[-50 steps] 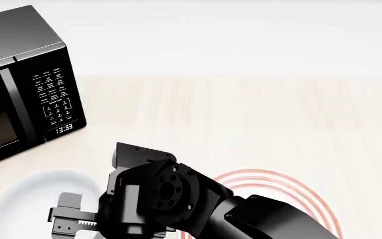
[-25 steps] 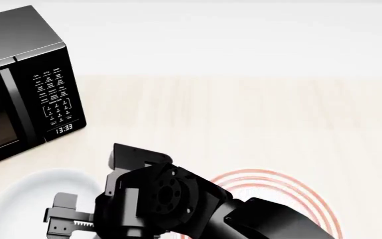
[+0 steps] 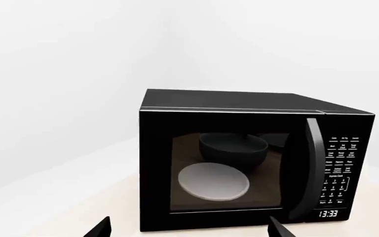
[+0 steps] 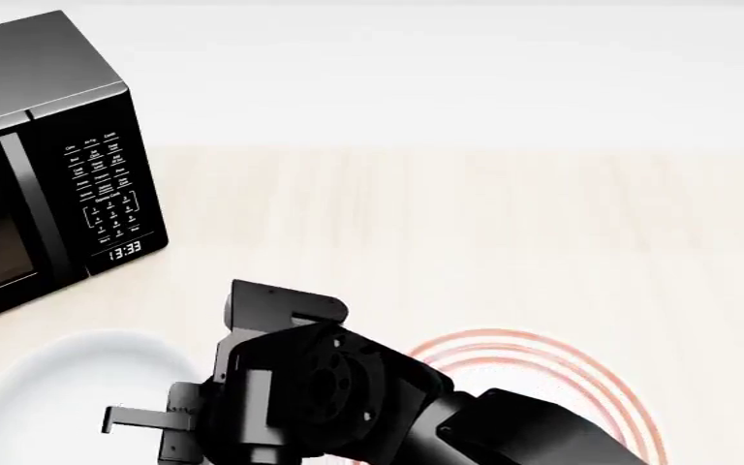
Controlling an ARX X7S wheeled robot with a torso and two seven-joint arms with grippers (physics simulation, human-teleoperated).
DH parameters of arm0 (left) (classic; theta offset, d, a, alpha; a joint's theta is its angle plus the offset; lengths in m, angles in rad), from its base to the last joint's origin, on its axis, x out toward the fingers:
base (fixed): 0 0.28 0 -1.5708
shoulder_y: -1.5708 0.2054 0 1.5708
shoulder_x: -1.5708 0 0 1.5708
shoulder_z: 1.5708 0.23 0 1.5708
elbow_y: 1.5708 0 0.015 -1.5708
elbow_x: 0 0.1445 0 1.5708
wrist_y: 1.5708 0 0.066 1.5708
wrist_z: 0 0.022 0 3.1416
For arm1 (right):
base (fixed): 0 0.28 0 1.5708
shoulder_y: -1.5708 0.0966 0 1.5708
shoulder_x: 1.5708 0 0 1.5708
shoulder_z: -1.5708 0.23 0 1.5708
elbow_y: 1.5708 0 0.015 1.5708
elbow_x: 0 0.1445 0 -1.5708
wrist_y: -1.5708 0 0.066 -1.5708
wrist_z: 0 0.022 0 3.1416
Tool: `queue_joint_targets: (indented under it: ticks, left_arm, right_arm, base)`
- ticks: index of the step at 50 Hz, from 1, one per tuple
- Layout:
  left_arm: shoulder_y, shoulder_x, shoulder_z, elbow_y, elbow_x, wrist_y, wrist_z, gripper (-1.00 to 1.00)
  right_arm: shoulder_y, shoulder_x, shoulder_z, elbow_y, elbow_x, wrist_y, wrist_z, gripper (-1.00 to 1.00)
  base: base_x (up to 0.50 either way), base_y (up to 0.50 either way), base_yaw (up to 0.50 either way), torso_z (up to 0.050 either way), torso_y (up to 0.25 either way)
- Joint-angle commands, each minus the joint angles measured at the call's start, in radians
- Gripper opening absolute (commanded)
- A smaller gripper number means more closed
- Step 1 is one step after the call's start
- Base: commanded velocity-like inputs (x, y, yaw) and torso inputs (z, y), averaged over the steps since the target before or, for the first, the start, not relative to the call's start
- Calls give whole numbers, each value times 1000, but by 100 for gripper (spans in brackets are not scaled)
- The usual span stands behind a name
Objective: Put the white bowl to the right of the plate.
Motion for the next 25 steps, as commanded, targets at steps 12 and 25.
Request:
queue_joint_targets:
  ticks: [12,25]
  left_arm:
    - [13,-3,2,11,-7,9,-5,100]
    - [9,-7,6,4,-10,8,-11,100]
  right_arm:
    - [42,-1,7,-61,4,-44,132,-100]
    - [139,23,32,-201,156,-102,382,-100]
  base:
    - [0,0,0,0,0]
    - [0,0,0,0,1]
